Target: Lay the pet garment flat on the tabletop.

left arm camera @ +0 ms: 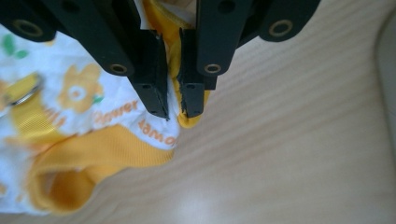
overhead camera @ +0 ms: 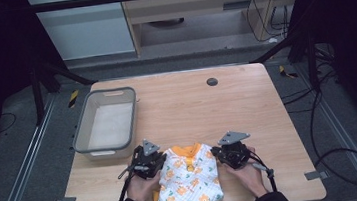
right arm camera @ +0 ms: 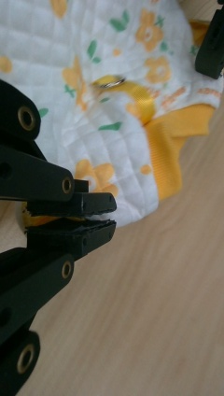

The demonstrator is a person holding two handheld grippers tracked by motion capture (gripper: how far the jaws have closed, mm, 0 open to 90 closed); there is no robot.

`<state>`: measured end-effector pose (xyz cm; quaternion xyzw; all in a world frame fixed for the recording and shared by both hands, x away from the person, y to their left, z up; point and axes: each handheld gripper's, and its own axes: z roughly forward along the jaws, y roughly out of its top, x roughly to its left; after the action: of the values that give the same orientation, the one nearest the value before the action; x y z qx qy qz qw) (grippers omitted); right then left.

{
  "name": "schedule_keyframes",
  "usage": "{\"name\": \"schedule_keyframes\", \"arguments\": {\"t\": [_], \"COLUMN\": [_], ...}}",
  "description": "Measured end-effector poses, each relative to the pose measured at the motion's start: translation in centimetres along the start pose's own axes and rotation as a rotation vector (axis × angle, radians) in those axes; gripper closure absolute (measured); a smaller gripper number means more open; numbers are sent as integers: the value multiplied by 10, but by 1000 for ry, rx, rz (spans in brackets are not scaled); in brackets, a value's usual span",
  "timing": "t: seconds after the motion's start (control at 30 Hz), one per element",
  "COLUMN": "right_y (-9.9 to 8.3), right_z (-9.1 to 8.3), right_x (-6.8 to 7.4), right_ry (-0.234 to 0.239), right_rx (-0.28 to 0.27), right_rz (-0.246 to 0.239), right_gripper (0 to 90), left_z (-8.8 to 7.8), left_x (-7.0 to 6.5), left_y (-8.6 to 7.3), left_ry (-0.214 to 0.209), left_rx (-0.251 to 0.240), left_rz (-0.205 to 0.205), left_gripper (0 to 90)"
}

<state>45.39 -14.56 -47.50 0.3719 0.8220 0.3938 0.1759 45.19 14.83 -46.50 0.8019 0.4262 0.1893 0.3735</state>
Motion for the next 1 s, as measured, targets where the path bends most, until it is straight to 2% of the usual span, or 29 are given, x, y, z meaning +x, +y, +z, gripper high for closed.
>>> {"name": "schedule_keyframes", "arguments": {"t": [0.03,0.07,0.1,0.17,0.2,0.23,0.27,0.3,0.33,0.43,0.47,0.5,0.53,0.57,0.6,0.63,0.67,0.7,0.77,0.83,1.0], "right_y": [3,3,12,22,28,35,35,49,56,70,73,75,75,77,77,76,75,73,70,66,55], "right_z": [-6,-6,-21,-34,-40,-44,-44,-50,-52,-50,-47,-42,-42,-37,-25,-22,-20,-19,-21,-27,-45], "right_x": [1,1,2,2,1,0,0,-4,-6,-16,-20,-24,-24,-27,-34,-36,-38,-40,-41,-41,-40], "right_ry": [-6,-6,-15,-31,-41,-59,-59,-94,-119,-197,-222,-245,-245,-261,-303,-320,-316,-313,-301,-283,-225], "right_rx": [-30,-30,-95,-164,-195,-225,-225,-274,-301,-355,-357,-351,-351,-336,-289,-276,-265,-258,-253,-253,-245], "right_rz": [-2,-2,-17,-11,-12,-12,-12,-4,-1,24,34,45,45,52,41,40,45,49,46,44,44], "right_gripper": [849,849,849,849,849,848,848,847,846,842,836,825,825,803,744,704,671,642,607,575,508], "left_z": [-7,-7,-22,-33,-33,-39,-39,-41,-41,-34,-34,-22,-22,-15,-6,-6,-4,-5,-10,-16,-37], "left_x": [-1,-1,-4,-5,-5,-6,-6,-7,-6,-1,-1,3,3,6,12,12,17,19,21,24,23], "left_y": [5,5,16,30,30,47,47,64,72,93,93,101,101,104,105,105,104,102,98,93,75], "left_ry": [-4,-4,-4,-5,-5,7,7,43,56,78,78,101,101,114,142,142,127,123,127,101,56], "left_rx": [-32,-32,-102,-170,-170,-211,-211,-243,-264,-293,-293,-289,-289,-282,-265,-265,-259,-262,-253,-243,-210], "left_rz": [1,1,10,11,11,23,23,46,45,15,15,-6,-6,-8,-39,-39,-80,-80,-66,-72,-20], "left_gripper": [819,819,819,818,818,817,817,816,815,806,795,770,715,715,582,531,491,460,422,399,348]}}
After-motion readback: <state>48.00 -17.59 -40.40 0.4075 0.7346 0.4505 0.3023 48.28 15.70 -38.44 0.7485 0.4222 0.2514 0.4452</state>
